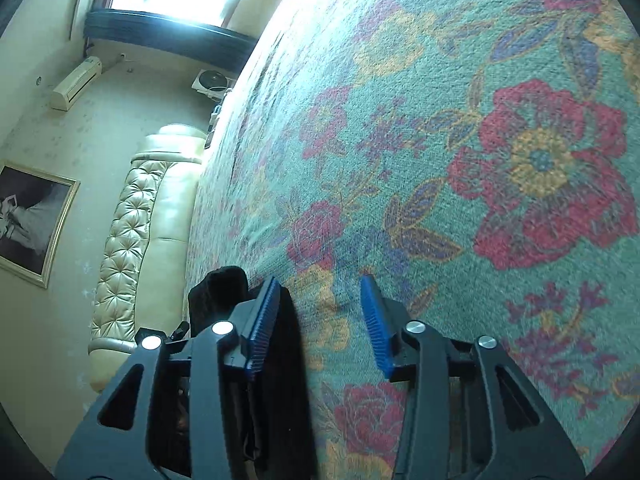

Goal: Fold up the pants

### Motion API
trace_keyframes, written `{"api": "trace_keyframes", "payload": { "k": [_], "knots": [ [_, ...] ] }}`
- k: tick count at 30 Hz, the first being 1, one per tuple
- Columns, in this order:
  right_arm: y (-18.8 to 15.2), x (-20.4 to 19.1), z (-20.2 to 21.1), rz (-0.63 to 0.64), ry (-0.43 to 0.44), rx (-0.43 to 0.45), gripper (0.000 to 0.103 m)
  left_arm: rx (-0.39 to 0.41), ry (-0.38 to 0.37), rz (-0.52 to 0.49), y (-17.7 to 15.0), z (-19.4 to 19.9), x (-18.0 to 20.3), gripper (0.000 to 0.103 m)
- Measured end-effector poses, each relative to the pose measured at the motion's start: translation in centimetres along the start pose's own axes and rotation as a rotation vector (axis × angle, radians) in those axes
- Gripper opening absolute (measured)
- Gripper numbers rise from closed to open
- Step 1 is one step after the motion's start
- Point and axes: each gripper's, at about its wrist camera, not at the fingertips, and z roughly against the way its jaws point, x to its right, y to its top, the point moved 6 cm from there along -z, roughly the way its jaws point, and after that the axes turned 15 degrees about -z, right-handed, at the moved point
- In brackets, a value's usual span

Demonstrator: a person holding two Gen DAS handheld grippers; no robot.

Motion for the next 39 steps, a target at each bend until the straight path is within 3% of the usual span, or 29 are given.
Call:
{"api": "trace_keyframes", "payload": {
  "k": [1,3,12,19,27,34,38,39],
  "knots": [
    [-0.7,0.0,0.8,0.01,-0.016,0.023,0.064,0.008,0.022,-0.002,-0.5,0.7,0.1,0.086],
    [-2.5,0.3,2.0,0.03,-0.05,0.043,0.067,0.016,0.073,-0.01,-1.9,2.2,0.3,0.086],
    [-10.9,2.8,5.8,0.001,-0.021,0.077,0.073,0.018,0.234,-0.063,-10.4,7.6,3.0,0.086],
    [-15.6,3.0,7.1,0.057,-0.067,0.106,0.08,0.027,0.259,-0.027,-13.8,10.0,5.8,0.086],
    [-19.0,2.3,7.5,0.139,-0.188,0.162,0.08,0.022,0.316,-0.146,-16.2,11.8,10.7,0.086],
    [-23.0,0.2,6.1,0.344,-0.366,0.193,0.081,0.05,0.356,-0.22,-17.0,12.8,14.6,0.086],
    [-25.3,-1.4,4.9,0.472,-0.449,0.218,0.082,0.077,0.43,-0.24,-17.4,13.3,15.8,0.086],
    [-25.8,-1.9,4.5,0.504,-0.464,0.225,0.087,0.08,0.45,-0.252,-17.6,13.4,16.1,0.086]
  ]
}}
